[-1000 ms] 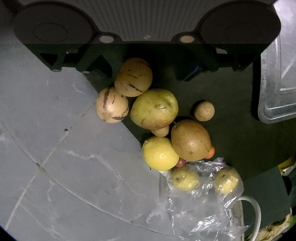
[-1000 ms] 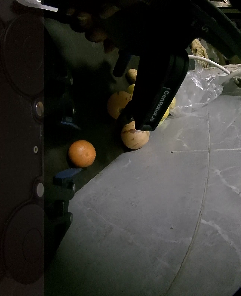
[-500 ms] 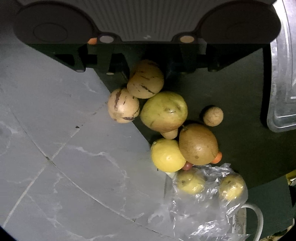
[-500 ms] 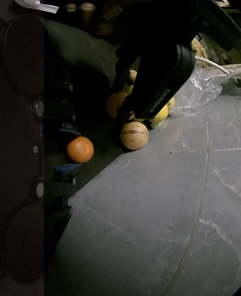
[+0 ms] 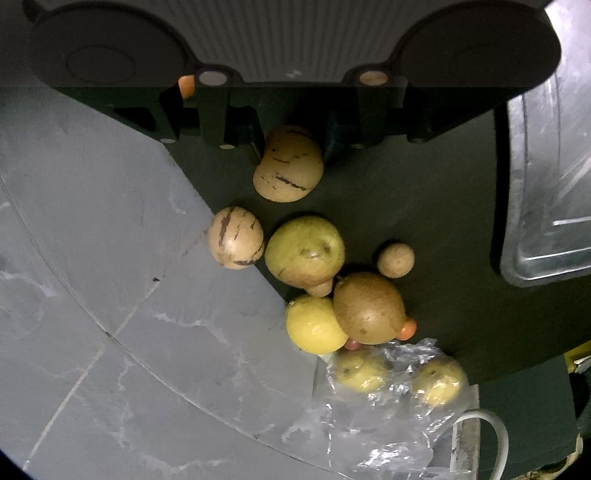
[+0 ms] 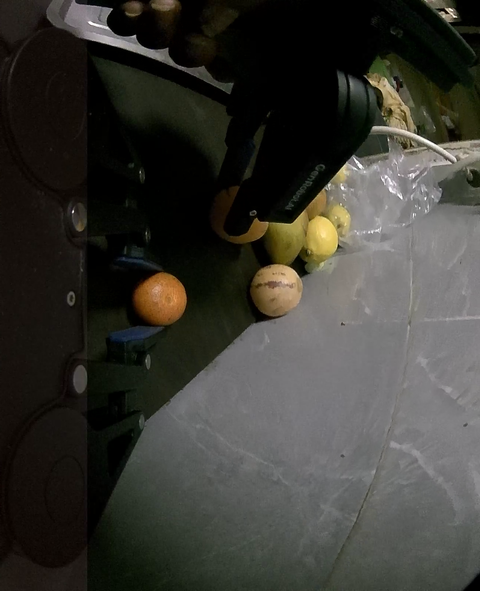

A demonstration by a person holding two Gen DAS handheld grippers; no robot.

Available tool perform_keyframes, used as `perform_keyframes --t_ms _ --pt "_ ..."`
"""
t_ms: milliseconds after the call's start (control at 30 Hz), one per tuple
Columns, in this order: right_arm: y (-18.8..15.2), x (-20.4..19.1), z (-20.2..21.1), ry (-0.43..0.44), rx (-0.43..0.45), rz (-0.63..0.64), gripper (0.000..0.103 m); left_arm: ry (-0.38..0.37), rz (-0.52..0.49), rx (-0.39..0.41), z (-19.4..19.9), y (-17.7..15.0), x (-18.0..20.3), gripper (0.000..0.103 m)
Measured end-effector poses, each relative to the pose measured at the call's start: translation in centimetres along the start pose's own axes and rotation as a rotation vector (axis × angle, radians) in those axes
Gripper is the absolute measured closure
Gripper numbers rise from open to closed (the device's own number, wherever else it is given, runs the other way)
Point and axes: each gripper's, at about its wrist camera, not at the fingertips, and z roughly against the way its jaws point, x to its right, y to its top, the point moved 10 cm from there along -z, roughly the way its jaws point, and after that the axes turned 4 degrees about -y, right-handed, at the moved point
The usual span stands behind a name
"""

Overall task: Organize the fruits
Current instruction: 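Grasp the striped cream melon with the left tool while the right tool grasps the tangerine, then carry the melon in the left tool while the right tool carries the tangerine over the tray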

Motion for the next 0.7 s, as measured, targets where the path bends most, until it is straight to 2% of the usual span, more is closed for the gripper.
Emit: perform_keyframes --t_ms 467,600,700 --pt "-1.4 -2.6 2.2 0.031 -0.005 0.036 0.07 0.021 -0.048 -0.035 3.7 -4.0 -1.7 0.067" --pt "-1.7 -3.0 2.6 0.03 -0.005 0.039 0.07 0.016 -0.064 -0.031 3.7 -3.9 -1.8 0.063" --pt "-1.9 -3.3 3.0 0.032 -0.004 0.044 0.07 0.021 -0.079 -0.01 3.2 -3.3 -1.7 0.057"
